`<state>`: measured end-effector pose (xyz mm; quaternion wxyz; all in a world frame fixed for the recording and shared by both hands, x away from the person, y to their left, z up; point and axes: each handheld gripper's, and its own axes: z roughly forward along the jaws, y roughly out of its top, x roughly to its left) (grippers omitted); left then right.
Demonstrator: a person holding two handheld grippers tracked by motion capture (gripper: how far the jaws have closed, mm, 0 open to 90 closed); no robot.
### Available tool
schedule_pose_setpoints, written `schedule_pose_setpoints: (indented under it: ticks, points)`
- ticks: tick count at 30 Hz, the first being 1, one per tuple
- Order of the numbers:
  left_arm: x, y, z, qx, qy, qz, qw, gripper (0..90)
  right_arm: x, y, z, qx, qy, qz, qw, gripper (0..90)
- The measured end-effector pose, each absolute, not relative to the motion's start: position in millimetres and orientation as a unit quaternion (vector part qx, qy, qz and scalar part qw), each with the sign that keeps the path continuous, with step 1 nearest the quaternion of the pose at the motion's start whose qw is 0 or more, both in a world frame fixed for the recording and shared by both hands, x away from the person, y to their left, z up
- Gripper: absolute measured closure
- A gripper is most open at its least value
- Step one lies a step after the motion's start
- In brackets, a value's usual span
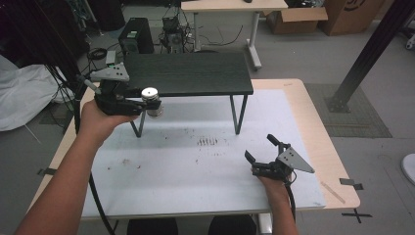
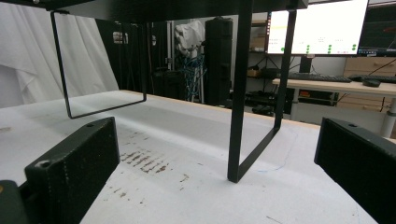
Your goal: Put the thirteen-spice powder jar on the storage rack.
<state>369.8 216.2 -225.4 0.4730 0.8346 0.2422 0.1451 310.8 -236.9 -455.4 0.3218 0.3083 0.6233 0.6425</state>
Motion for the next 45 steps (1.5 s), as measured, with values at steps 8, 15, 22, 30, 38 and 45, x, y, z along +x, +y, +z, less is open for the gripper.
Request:
schedule_pose_setpoints:
  ticks: [8,15,22,30,38,45]
  points:
    - [376,215,-213,0.836,0.248,0.151,0.466,49.0,311,-237,-455,0.308,0.622,0.643,0.322,0.0]
    - [383,214,-205,0.835,0.253,0.158,0.462,48.9,311,-237,-455,0.308,0.622,0.644,0.322,0.0]
    - [394,211,-203,0.833,0.264,0.161,0.459,49.0,311,-237,-455,0.308,0.622,0.643,0.322,0.0]
    - [411,211,-199,0.831,0.272,0.166,0.457,49.0,311,-237,-455,0.309,0.623,0.643,0.321,0.0]
    - [425,212,-198,0.826,0.279,0.168,0.459,48.9,311,-237,-455,0.309,0.623,0.643,0.321,0.0]
    - [437,211,-197,0.828,0.285,0.172,0.451,48.9,311,-237,-455,0.309,0.623,0.643,0.321,0.0]
